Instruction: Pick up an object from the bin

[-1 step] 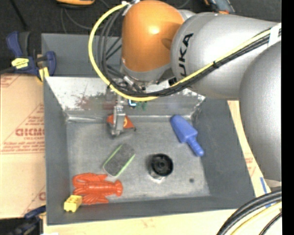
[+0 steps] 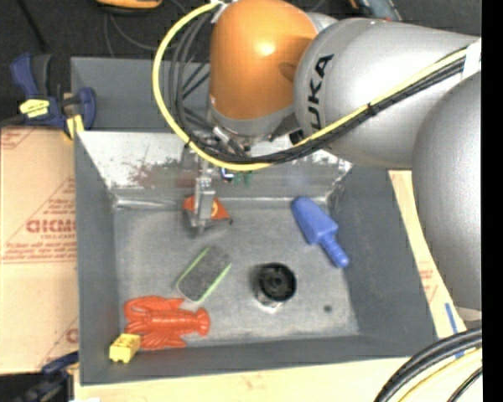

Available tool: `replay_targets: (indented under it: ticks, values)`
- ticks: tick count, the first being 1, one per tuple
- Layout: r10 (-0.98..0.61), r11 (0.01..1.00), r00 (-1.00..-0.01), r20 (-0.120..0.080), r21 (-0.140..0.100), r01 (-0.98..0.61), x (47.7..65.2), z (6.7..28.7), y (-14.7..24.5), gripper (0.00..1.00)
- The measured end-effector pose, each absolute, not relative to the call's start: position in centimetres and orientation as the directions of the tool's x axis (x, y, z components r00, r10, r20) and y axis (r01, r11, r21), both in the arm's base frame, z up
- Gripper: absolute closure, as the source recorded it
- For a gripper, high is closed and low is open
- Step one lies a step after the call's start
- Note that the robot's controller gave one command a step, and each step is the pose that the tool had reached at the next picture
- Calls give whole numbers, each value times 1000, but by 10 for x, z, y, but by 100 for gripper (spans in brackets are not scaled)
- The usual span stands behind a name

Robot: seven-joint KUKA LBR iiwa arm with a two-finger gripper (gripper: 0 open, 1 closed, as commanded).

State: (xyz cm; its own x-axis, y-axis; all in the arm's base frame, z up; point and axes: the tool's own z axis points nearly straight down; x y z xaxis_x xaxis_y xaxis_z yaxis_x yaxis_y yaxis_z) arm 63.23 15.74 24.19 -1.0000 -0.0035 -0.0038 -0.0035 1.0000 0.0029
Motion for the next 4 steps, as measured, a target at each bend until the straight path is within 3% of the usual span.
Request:
replay_targets:
  ticks: [1,2,3,4]
  values:
    - [12,1000,-1000,-12,6,12,638,202,141,0]
    - [-88,996,-996,5,-1,-88,620,172,114,0]
    - [-343,939,-939,-6,-2,-343,632,163,93,0]
    - [-245,970,-970,-5,1,-245,627,152,75,0]
